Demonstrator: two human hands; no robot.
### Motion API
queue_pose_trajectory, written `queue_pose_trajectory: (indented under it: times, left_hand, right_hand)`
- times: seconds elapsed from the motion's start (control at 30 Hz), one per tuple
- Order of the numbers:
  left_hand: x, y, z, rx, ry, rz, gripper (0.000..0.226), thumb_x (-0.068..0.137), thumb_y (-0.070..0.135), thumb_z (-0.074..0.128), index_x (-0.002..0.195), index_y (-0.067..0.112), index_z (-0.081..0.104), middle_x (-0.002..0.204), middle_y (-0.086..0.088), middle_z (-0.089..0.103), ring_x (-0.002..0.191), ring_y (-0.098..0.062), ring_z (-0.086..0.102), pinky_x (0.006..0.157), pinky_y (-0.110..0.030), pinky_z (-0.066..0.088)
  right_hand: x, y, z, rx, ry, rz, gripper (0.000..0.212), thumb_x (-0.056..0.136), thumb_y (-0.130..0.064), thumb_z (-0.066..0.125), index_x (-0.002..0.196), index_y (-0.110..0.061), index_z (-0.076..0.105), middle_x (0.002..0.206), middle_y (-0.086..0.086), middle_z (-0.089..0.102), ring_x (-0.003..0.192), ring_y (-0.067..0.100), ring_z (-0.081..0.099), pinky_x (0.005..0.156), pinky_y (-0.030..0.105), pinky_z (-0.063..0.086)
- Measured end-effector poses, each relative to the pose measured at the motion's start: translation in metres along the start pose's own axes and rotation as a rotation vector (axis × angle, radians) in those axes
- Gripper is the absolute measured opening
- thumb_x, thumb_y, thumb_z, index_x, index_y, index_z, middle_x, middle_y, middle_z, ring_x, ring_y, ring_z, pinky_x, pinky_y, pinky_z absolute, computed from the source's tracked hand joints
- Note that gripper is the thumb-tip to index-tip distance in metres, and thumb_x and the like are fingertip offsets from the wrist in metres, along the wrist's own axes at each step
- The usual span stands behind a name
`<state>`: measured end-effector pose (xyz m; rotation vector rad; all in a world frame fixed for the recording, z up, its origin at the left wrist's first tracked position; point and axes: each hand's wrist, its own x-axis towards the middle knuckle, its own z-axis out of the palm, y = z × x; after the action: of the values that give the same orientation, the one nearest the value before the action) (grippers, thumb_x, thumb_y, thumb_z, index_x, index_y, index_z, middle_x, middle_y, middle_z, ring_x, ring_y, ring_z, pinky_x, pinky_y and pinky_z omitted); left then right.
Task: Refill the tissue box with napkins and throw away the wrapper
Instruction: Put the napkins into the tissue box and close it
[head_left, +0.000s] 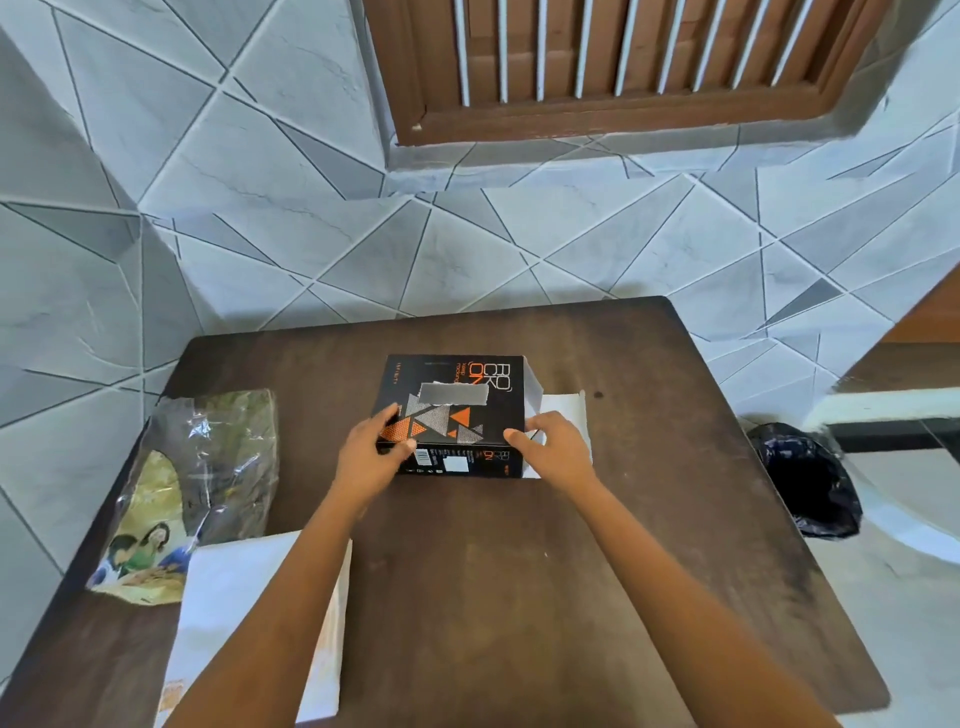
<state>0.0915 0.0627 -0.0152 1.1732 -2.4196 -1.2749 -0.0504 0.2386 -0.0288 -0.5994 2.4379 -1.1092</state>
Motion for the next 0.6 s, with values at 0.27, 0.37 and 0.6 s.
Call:
queue_pose_trajectory:
  times: [0.27, 0.37, 0.6]
  left_hand:
    - [-0.007, 0.001, 0.008, -0.054, 0.041, 0.02, 0.058, 0.083, 0.002, 0.06, 0.134, 0.026, 0.048, 0.157, -0.01, 0.005, 0.144, -0.022, 0.018, 0.113, -0.027, 0.02]
    - [-0.006, 0.005, 0.005, -0.033, 0.019, -0.001, 0.055, 0.086, -0.002, 0.053, 0.133, 0.027, 0.049, 0.158, -0.01, 0.007, 0.144, -0.022, 0.018, 0.114, -0.028, 0.02]
    - [-0.042, -0.001, 0.023, -0.128, -0.134, 0.034, 0.085, 0.084, 0.033, 0.064, 0.148, 0.028, 0.009, 0.155, -0.001, 0.024, 0.139, -0.021, 0.03, 0.112, -0.04, 0.028]
  right_hand:
    - [-0.057, 0.015, 0.012, 0.116, -0.309, -0.184, 0.023, 0.085, -0.028, 0.059, 0.071, -0.012, 0.069, 0.073, 0.0, 0.069, 0.064, 0.001, 0.057, 0.071, 0.027, 0.05]
    - [-0.067, 0.023, 0.013, 0.149, -0.23, -0.214, 0.019, 0.085, -0.023, 0.058, 0.076, -0.013, 0.071, 0.076, -0.002, 0.073, 0.066, 0.002, 0.061, 0.072, 0.032, 0.054]
    - [-0.032, 0.023, -0.011, 0.115, 0.17, -0.024, 0.078, 0.072, -0.023, 0.076, 0.136, -0.019, 0.032, 0.136, 0.003, 0.043, 0.124, 0.017, 0.043, 0.1, 0.04, 0.04]
